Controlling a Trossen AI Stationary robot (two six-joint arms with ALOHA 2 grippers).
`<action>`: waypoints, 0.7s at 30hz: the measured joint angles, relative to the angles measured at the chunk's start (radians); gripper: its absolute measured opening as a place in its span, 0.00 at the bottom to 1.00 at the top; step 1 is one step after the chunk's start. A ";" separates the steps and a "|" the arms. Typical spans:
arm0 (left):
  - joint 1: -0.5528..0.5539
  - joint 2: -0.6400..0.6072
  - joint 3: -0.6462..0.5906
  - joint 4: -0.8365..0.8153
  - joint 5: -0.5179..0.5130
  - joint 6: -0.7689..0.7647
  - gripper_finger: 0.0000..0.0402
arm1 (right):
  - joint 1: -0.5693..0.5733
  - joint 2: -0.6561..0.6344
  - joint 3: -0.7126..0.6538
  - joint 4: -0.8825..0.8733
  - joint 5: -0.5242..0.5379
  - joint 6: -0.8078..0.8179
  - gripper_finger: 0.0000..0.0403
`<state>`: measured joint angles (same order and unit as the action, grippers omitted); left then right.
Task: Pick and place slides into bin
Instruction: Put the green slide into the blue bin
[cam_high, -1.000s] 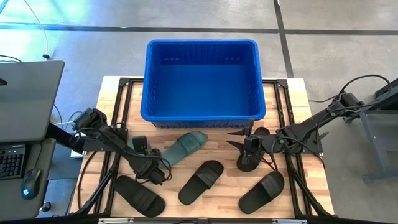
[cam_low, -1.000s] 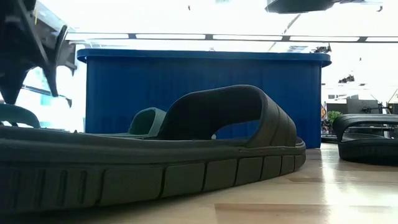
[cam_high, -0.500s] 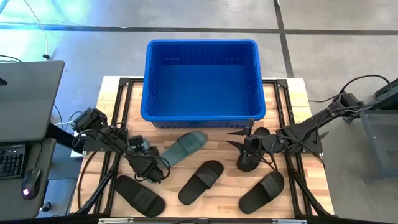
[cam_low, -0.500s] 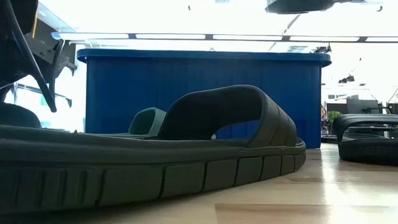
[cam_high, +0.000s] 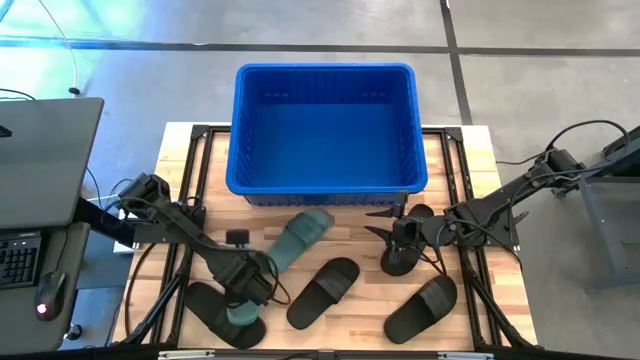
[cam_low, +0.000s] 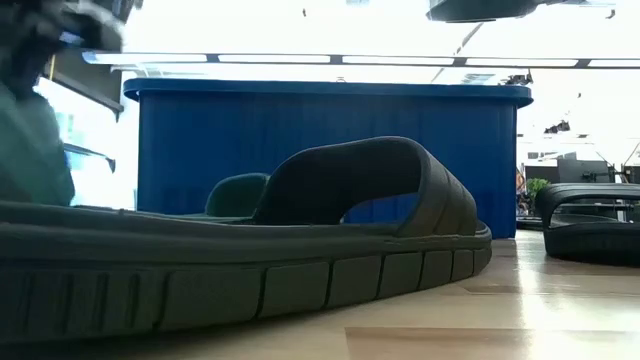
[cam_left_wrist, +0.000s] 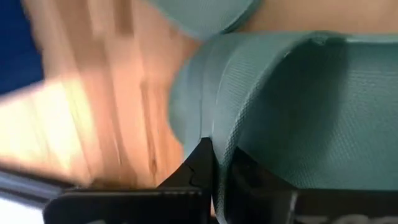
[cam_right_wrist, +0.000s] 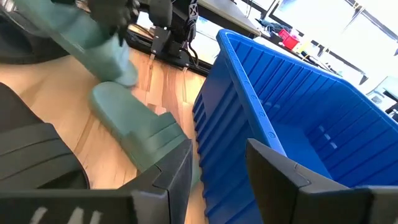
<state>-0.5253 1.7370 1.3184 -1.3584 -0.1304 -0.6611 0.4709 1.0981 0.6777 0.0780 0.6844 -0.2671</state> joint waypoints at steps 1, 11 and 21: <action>-0.001 0.000 0.028 -0.001 -0.020 0.032 0.01 | 0.000 0.000 0.000 0.000 0.000 -0.001 0.35; -0.019 0.000 0.306 -0.079 -0.339 0.326 0.01 | 0.000 0.000 0.000 -0.001 0.000 -0.003 0.35; 0.000 0.000 0.570 -0.212 -0.905 0.547 0.01 | 0.000 0.000 0.000 0.000 0.000 -0.003 0.35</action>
<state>-0.5250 1.7370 1.8879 -1.5705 -1.0352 -0.1137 0.4706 1.0981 0.6777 0.0776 0.6846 -0.2703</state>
